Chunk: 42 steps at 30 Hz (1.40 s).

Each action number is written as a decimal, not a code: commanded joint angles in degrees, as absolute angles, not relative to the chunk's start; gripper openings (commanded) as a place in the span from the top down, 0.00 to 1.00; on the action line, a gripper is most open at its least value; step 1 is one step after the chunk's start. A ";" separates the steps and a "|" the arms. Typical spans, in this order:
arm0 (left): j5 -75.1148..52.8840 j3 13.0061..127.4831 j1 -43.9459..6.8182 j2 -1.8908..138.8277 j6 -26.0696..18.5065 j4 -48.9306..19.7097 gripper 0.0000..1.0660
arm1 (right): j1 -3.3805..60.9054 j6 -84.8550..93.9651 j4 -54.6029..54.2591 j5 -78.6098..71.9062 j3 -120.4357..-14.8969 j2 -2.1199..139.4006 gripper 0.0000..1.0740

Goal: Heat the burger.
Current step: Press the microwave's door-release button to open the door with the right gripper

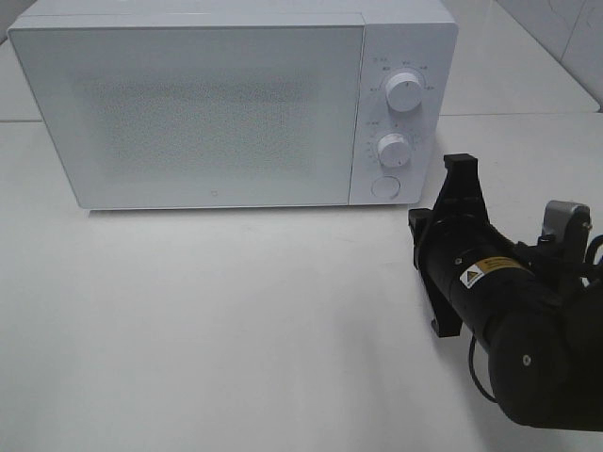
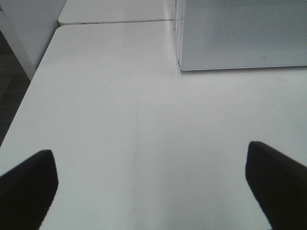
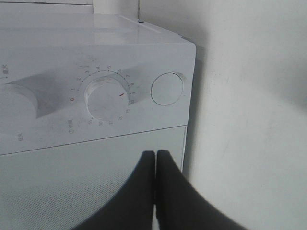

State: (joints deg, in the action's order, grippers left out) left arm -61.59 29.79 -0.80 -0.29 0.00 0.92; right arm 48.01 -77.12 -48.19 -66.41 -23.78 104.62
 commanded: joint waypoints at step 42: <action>-61.13 29.56 -0.74 -0.69 0.00 0.74 0.05 | 37.30 -76.32 -41.25 -59.70 -43.20 120.21 1.00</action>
